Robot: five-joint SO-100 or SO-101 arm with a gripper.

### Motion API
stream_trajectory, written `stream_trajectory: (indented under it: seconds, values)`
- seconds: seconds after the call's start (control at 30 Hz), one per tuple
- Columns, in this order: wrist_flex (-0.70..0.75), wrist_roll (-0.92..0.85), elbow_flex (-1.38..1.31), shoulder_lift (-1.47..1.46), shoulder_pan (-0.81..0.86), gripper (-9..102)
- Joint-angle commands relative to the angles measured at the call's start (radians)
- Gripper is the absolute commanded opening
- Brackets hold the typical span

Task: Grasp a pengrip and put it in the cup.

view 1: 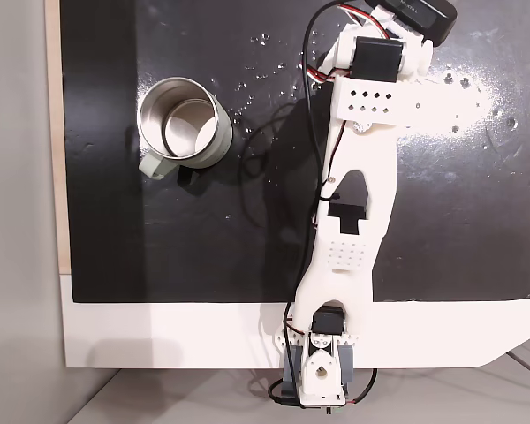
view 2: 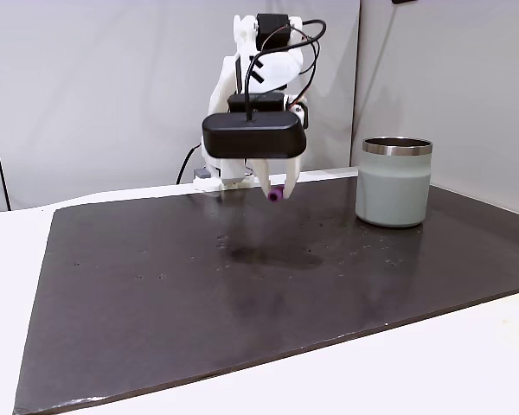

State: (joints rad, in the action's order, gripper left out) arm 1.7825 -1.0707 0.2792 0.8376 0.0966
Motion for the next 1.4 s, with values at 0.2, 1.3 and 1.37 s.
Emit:
stream_trajectory:
  seconds: [0.2, 1.3, 1.37]
  values:
    - [0.009, 0.176, 0.238, 0.396, -0.147, 0]
    - [0.011, 0.795, 0.265, 0.330, -0.637, 0]
    - [0.011, 0.795, 0.264, 0.328, -0.637, 0]
